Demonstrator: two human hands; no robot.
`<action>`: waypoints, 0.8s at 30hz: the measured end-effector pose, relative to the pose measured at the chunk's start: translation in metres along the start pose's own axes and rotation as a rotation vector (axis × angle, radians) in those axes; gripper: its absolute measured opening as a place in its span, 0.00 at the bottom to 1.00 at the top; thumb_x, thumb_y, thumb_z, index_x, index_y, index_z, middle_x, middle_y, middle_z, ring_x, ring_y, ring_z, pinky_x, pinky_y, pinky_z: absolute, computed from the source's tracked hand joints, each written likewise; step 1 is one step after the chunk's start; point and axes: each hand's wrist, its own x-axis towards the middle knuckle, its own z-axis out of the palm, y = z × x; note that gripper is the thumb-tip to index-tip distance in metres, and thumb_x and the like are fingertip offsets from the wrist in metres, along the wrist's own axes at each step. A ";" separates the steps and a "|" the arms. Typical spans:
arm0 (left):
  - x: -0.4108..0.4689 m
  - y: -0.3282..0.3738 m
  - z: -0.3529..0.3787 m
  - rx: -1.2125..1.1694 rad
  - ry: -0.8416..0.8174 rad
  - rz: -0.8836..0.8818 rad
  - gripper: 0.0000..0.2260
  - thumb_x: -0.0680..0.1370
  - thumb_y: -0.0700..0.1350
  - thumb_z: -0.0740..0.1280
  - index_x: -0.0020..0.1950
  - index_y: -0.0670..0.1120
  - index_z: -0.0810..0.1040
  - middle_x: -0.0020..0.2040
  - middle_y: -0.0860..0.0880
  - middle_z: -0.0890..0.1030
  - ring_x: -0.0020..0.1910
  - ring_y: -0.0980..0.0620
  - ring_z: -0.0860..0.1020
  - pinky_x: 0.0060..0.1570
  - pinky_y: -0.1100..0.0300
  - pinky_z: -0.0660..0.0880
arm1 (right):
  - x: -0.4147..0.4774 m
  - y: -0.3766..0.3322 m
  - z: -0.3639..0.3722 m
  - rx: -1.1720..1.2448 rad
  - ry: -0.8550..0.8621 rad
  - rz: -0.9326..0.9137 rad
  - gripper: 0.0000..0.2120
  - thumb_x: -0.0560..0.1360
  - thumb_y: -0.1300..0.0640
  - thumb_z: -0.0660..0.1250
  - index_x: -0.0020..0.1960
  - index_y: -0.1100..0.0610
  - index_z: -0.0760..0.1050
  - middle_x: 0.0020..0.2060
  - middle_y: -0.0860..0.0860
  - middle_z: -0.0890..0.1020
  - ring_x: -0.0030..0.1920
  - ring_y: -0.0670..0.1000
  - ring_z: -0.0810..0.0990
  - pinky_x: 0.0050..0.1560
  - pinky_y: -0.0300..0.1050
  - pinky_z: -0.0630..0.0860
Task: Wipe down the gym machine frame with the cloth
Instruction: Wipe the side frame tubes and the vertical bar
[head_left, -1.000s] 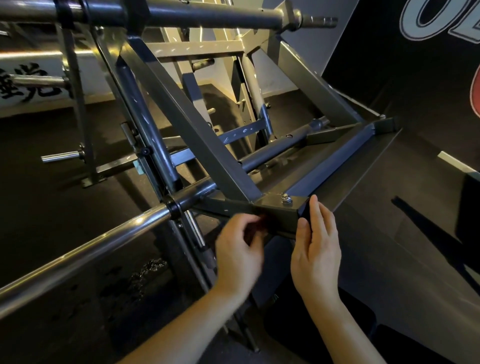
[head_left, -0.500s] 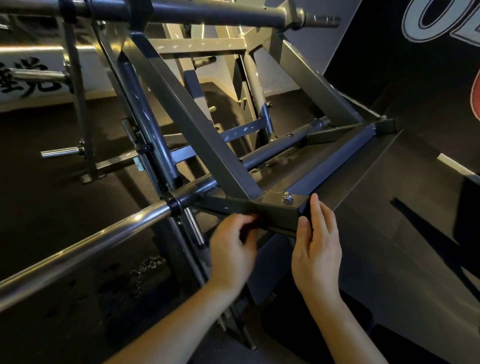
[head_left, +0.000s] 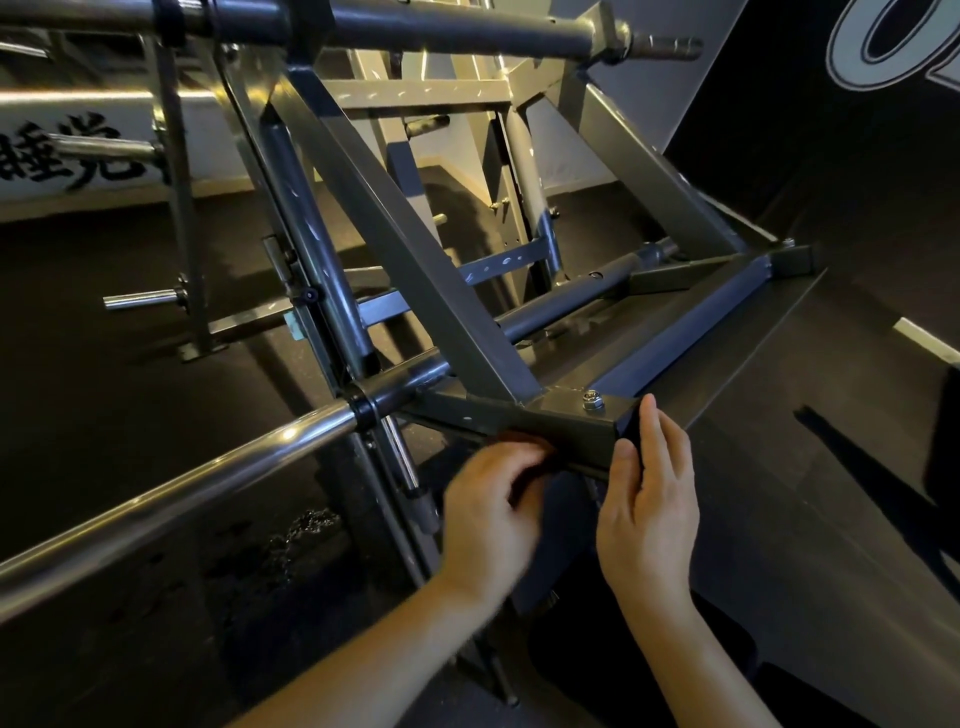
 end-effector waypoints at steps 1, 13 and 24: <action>-0.005 0.010 0.003 -0.024 -0.002 0.066 0.10 0.77 0.41 0.71 0.58 0.45 0.84 0.57 0.52 0.84 0.60 0.57 0.80 0.65 0.62 0.74 | 0.000 0.000 0.000 -0.007 -0.001 -0.001 0.25 0.85 0.46 0.51 0.81 0.53 0.60 0.71 0.49 0.70 0.69 0.52 0.73 0.62 0.61 0.78; 0.025 -0.042 -0.009 0.005 0.012 -0.211 0.08 0.78 0.39 0.71 0.53 0.50 0.83 0.49 0.57 0.83 0.52 0.61 0.81 0.58 0.59 0.78 | 0.001 -0.006 -0.004 -0.004 -0.027 0.016 0.28 0.84 0.44 0.51 0.81 0.52 0.59 0.70 0.44 0.69 0.67 0.47 0.73 0.62 0.55 0.78; 0.042 -0.070 0.001 -0.049 0.139 -0.361 0.06 0.79 0.39 0.70 0.51 0.50 0.82 0.47 0.56 0.82 0.49 0.59 0.81 0.55 0.53 0.80 | 0.000 -0.007 0.000 0.011 0.002 0.034 0.28 0.84 0.45 0.51 0.81 0.53 0.61 0.70 0.44 0.69 0.66 0.46 0.73 0.62 0.49 0.76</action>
